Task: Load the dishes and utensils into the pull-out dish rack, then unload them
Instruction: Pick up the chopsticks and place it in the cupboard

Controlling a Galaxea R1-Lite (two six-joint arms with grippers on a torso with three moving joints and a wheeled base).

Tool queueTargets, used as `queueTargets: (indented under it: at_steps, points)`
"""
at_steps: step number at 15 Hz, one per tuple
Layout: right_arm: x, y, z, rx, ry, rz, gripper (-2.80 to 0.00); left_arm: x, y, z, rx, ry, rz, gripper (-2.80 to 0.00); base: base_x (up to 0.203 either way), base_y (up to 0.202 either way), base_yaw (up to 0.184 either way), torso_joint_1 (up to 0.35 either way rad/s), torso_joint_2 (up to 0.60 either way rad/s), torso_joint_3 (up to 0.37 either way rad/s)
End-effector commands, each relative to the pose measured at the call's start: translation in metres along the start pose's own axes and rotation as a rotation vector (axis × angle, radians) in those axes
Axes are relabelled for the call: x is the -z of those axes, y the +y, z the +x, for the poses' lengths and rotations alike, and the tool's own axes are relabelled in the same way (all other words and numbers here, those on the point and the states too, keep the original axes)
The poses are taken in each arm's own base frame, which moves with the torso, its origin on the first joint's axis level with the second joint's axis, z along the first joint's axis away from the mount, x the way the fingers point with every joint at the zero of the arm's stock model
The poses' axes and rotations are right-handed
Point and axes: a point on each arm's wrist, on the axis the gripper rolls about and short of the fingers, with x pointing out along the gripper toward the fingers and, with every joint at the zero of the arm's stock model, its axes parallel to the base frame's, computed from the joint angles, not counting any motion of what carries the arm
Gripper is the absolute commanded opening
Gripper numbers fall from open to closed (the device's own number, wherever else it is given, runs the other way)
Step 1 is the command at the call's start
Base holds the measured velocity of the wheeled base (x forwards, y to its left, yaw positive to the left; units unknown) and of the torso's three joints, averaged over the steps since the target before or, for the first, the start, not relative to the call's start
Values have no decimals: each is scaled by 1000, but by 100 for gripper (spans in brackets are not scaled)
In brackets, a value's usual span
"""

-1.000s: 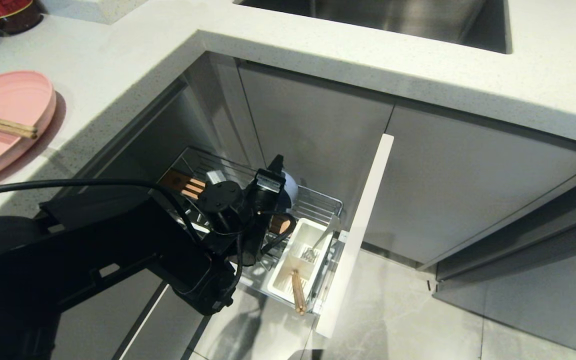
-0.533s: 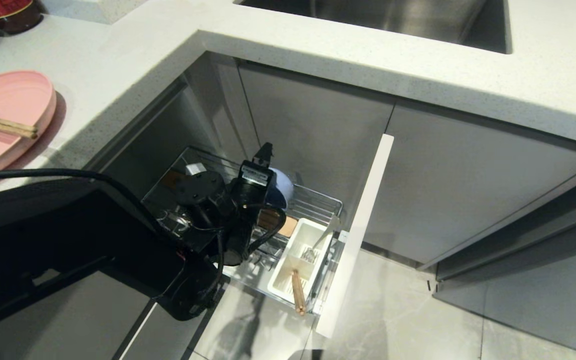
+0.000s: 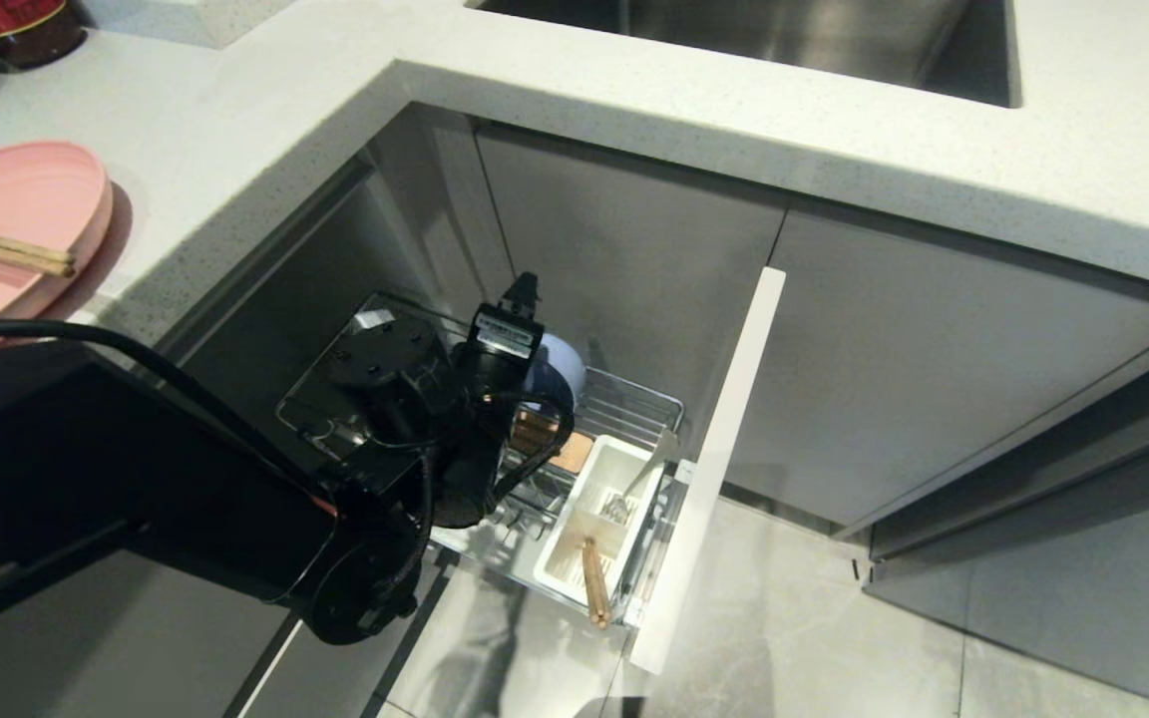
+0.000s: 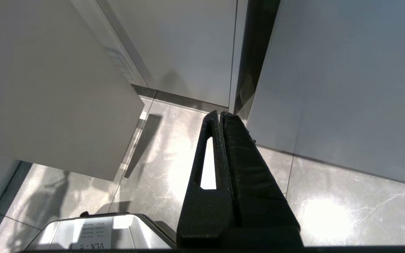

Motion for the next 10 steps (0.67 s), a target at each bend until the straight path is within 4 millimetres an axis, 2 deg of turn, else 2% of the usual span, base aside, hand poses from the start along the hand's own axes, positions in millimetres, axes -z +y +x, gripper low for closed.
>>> queueTargets:
  at_steps: [1, 4, 10]
  points:
    - [0, 0, 0, -1, -5, 1, -280, -3, -13, -5, 15, -12, 6, -280, 0, 0, 0, 0, 0, 0]
    - [0, 0, 0, -1, -5, 1, -280, -16, -34, -14, 34, -7, 72, -280, 0, 0, 0, 0, 0, 0]
    - [0, 0, 0, -1, -5, 1, -280, -64, -95, -40, 183, -118, 314, -280, 0, 0, 0, 0, 0, 0]
